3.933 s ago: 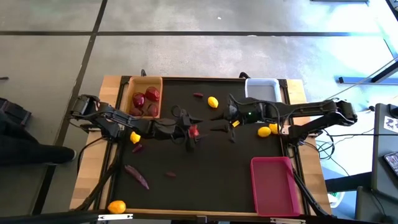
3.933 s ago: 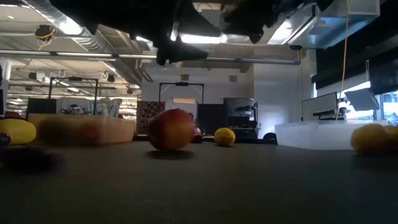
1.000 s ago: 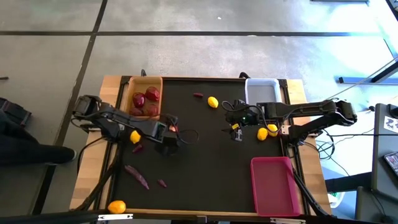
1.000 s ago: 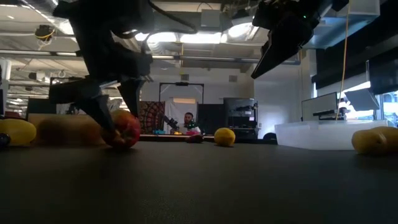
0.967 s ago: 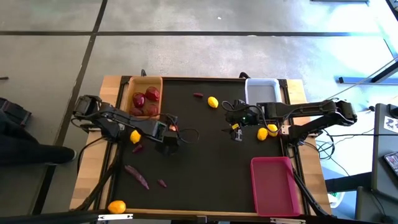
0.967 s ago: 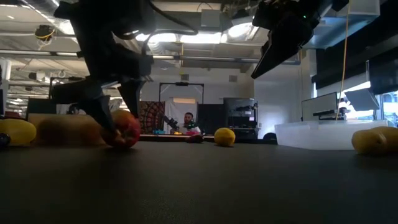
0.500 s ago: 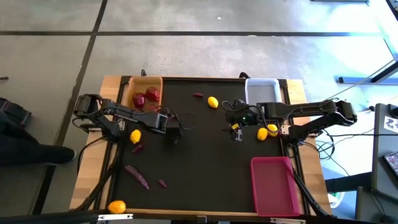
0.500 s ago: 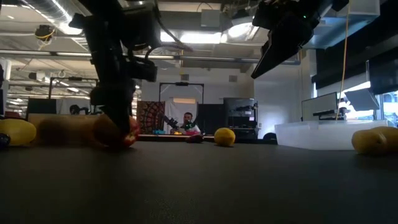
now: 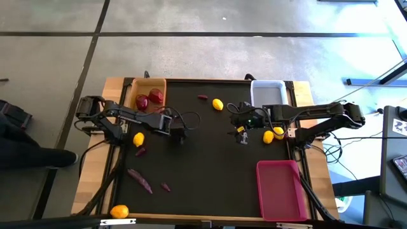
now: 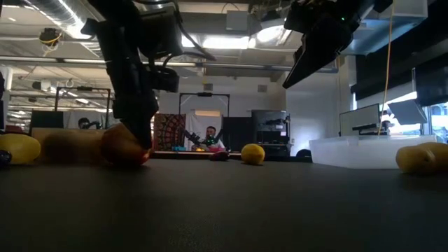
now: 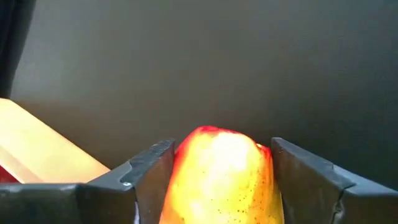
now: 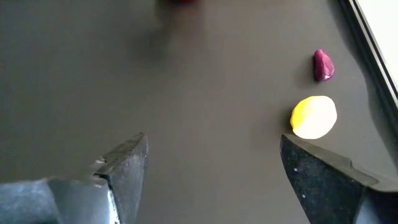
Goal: Sort produce into baskets
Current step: Put the apple into the orange bin
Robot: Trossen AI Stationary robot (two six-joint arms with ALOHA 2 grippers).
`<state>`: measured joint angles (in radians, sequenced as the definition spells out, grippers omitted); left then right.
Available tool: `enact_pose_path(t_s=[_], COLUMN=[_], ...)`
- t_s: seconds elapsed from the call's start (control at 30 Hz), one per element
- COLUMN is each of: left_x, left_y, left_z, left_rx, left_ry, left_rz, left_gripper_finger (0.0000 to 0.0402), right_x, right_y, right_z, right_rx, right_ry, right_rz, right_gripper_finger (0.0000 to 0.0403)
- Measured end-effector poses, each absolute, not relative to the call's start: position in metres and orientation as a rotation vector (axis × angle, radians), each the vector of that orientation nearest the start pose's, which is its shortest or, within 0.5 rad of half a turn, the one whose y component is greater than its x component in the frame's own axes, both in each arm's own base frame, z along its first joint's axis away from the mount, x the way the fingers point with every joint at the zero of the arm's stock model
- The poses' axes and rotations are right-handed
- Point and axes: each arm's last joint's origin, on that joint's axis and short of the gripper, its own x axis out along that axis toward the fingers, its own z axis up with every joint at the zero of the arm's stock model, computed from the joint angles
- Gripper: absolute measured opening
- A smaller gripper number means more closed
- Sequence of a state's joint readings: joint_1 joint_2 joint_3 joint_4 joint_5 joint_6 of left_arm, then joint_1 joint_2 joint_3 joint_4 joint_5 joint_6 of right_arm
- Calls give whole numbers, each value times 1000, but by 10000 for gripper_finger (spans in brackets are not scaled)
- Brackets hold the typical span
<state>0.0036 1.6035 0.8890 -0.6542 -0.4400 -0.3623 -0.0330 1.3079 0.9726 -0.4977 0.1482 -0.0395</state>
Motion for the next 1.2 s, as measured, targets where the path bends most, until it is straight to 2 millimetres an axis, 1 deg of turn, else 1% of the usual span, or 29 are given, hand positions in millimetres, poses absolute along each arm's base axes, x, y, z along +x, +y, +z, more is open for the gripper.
enact_pose_path(t_s=[0.2,0.33,0.87,1.03,1.2], left_x=[273,273,273,269,261], left_y=[13,13,13,12,11], left_z=[160,160,161,166,182], left_rx=[-2,-3,-5,-26,-60], left_ry=[1240,1238,1238,1235,1196], left_rz=[601,600,601,593,603], left_gripper_finger=[222,211,209,209,207], right_x=[267,267,267,267,267], right_y=[-13,-13,-13,-13,-13], right_z=[263,263,263,263,263], right_rx=[-85,-86,-86,-87,-86], right_ry=[837,837,838,839,839], right_rz=[-154,-155,-155,-155,-156], right_gripper_finger=[324,324,324,324,324])
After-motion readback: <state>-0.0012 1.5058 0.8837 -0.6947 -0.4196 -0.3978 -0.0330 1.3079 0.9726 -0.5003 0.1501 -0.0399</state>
